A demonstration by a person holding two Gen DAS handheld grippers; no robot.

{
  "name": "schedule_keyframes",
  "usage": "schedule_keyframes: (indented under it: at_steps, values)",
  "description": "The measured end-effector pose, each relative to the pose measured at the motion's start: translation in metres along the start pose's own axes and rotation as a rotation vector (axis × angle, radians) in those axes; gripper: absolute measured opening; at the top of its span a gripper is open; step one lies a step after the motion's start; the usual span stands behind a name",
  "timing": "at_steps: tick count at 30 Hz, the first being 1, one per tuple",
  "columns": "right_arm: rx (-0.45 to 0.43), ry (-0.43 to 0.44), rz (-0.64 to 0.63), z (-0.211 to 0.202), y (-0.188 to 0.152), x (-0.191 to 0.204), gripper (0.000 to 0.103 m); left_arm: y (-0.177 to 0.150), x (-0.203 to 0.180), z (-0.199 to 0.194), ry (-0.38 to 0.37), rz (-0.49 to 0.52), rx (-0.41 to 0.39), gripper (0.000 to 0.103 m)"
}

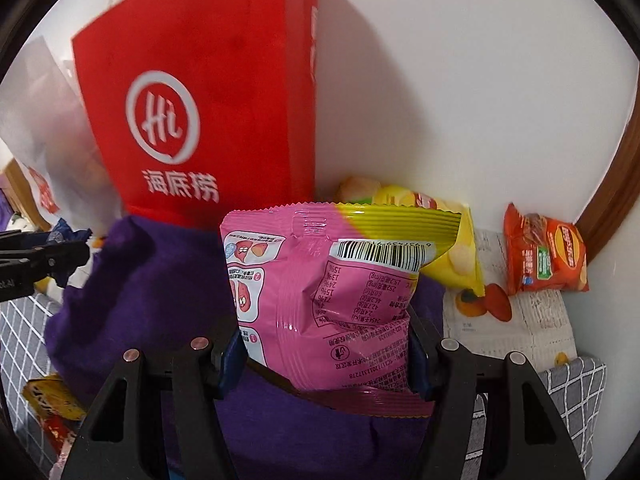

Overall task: Organize snacks
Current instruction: 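Lift both held packets and carry them over the purple towel, then lower the cookie packet onto the towel with the left gripper while the right releases the candy bag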

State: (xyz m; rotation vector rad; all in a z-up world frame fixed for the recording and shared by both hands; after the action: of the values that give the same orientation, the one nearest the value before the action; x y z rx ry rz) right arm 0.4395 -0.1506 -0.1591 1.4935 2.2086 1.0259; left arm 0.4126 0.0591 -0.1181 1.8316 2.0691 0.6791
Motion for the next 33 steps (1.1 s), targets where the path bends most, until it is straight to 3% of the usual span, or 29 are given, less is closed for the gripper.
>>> schedule_keyframes:
  at_steps: [20, 33]
  values:
    - [0.128, -0.023, 0.012, 0.032, -0.012, -0.009, 0.064, -0.008, -0.009, 0.028, -0.043, 0.003, 0.089, 0.044]
    - [0.186, -0.029, 0.003, 0.045, -0.018, -0.008, 0.064, -0.01, -0.017, 0.034, -0.038, 0.023, 0.101, 0.044]
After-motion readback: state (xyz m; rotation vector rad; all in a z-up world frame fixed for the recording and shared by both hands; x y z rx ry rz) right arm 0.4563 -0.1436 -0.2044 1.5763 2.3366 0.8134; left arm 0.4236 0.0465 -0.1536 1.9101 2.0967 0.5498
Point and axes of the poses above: each gripper's, at about its wrist camera, not at the fingertips, and z roughly the way its jaws point, x to its left, y to its top, the point moved 2 cm from there along z, roughly the way its jaws point, and after that the axes turned 15 degrees about y, right-handed, at the moved point
